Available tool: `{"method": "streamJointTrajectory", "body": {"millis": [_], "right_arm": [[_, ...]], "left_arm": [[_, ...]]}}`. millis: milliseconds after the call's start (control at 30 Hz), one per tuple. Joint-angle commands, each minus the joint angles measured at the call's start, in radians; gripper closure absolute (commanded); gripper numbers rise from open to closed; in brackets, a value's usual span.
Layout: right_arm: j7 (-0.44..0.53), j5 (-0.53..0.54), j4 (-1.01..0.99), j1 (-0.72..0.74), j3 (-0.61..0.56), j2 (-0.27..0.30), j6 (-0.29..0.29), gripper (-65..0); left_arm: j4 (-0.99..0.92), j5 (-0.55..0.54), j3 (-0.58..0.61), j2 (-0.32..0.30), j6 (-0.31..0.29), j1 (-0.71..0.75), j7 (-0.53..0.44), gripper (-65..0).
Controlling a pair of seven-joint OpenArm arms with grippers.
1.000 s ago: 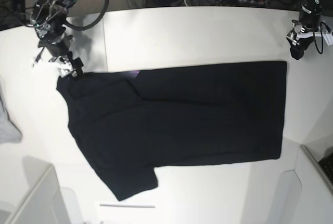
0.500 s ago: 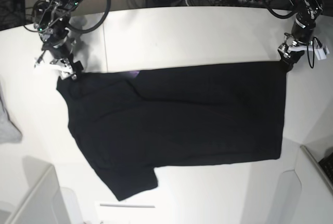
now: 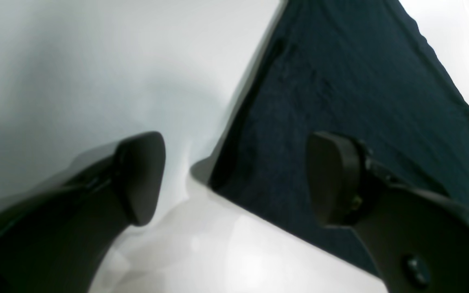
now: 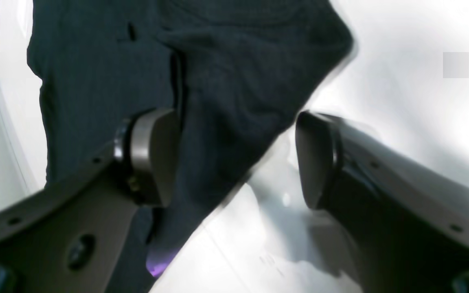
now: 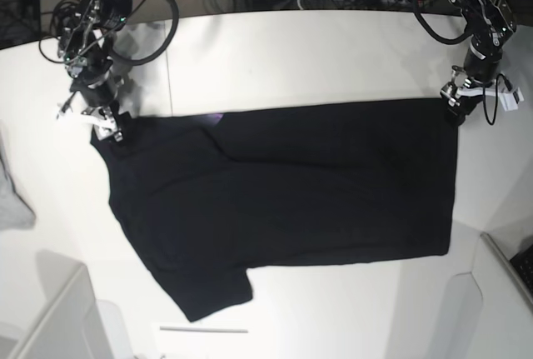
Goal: Fold the T-shirt properly
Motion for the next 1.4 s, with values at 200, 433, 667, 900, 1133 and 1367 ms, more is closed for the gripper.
{"method": "streamJointTrajectory", "body": {"millis": [200,433,667,900,1133,1367], "right_arm": [[-0.027,-0.019,-0.058,0.033,0.001,0.023,-0.024,-41.9],[-0.027,-0.021,-0.058,0.042,0.001,0.023,-0.024,-41.9],[-0.027,-0.025,-0.059,0.05,0.001,0.023,-0.024,-41.9],[-0.025,-0.027,-0.059,0.048,0.001,0.023,-0.024,-36.3],[0.013,-0.022,-0.059,0.045,-0.002,0.024,-0.022,-14.7],[0.013,-0.019,-0.059,0.044,0.003,0.037,0.061,0.0]], "left_arm": [[0.011,-0.004,0.046,-0.011,0.003,-0.022,0.0,-52.3],[-0.031,-0.004,0.047,-0.01,0.003,-0.055,0.0,-52.3],[-0.074,-0.004,0.047,-0.013,0.003,-0.065,0.0,-39.8],[-0.074,-0.004,0.047,-0.016,0.003,-0.066,0.0,-14.2],[-0.074,-0.004,0.047,-0.016,0.003,-0.065,0.0,0.0],[-0.074,-0.004,0.047,-0.017,0.003,-0.057,0.002,0.0]]}}
